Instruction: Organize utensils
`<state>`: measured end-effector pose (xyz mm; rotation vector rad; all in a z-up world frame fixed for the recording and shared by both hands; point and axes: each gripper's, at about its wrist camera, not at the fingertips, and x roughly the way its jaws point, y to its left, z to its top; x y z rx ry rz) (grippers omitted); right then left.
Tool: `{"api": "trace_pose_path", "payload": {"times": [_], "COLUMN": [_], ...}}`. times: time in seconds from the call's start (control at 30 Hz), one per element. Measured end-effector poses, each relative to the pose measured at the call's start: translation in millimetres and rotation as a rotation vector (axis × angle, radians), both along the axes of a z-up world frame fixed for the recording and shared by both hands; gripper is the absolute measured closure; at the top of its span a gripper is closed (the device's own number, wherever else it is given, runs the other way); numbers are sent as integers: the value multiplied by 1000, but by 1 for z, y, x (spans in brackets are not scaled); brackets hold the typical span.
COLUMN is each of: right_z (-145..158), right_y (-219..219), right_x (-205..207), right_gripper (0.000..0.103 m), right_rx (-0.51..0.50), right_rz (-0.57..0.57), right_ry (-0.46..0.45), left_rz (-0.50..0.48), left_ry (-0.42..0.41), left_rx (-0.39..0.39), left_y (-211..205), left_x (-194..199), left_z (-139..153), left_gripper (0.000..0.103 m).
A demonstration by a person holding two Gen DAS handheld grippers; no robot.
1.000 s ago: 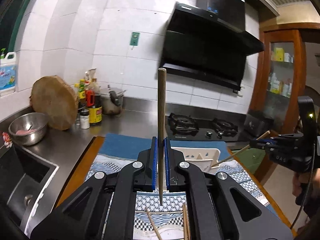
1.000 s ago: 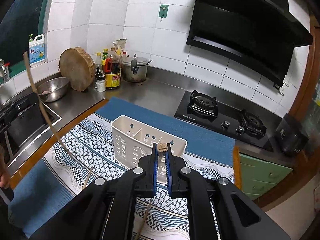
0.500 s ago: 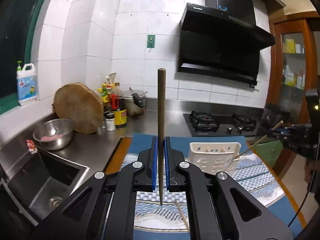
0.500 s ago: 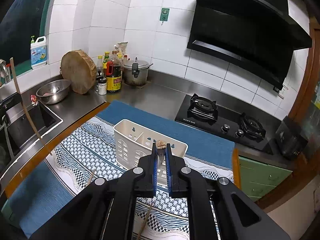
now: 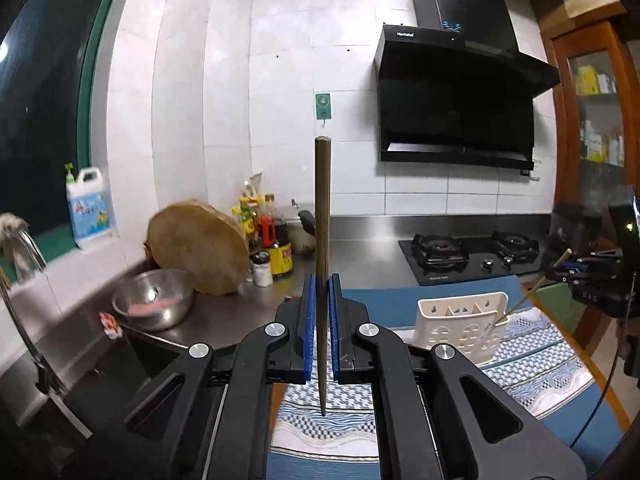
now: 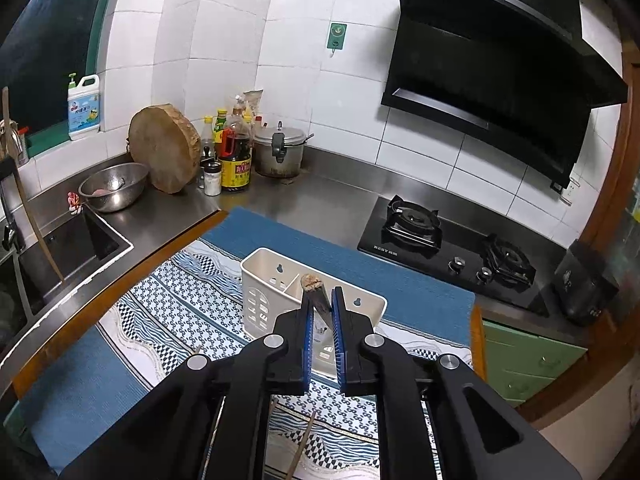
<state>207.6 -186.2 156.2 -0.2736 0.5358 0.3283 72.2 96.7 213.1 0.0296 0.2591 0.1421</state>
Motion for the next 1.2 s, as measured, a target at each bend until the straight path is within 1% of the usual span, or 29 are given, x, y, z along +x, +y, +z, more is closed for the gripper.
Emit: {"api": "trace_pose_path", "payload": {"times": [0.13, 0.27, 0.33, 0.4, 0.53, 0.8, 1.0, 1.2], "right_z": [2, 4, 5, 6, 10, 11, 7, -7], "right_y": [-1, 3, 5, 8, 10, 0, -12, -19], "right_x": [0, -3, -4, -6, -13, -21, -33, -44], "right_gripper": [95, 96, 96, 97, 100, 101, 101, 101], "right_rx": [8, 11, 19, 18, 21, 23, 36, 51], "right_rz": [-1, 12, 19, 23, 33, 13, 3, 5], "right_ry": [-4, -8, -7, -9, -25, -33, -40, -25], "left_rz": [38, 89, 103, 109, 88, -12, -48, -92], "left_ry": [-2, -17, -32, -48, -50, -31, 13, 65], "left_rx": [12, 57, 57, 51, 58, 11, -12, -48], "left_y": [7, 13, 17, 19, 13, -5, -11, -22], "left_x": [-9, -24, -33, -39, -40, -24, -11, 3], "left_z": [11, 24, 31, 37, 38, 20, -4, -31], "left_gripper": [98, 98, 98, 98, 98, 98, 98, 98]}}
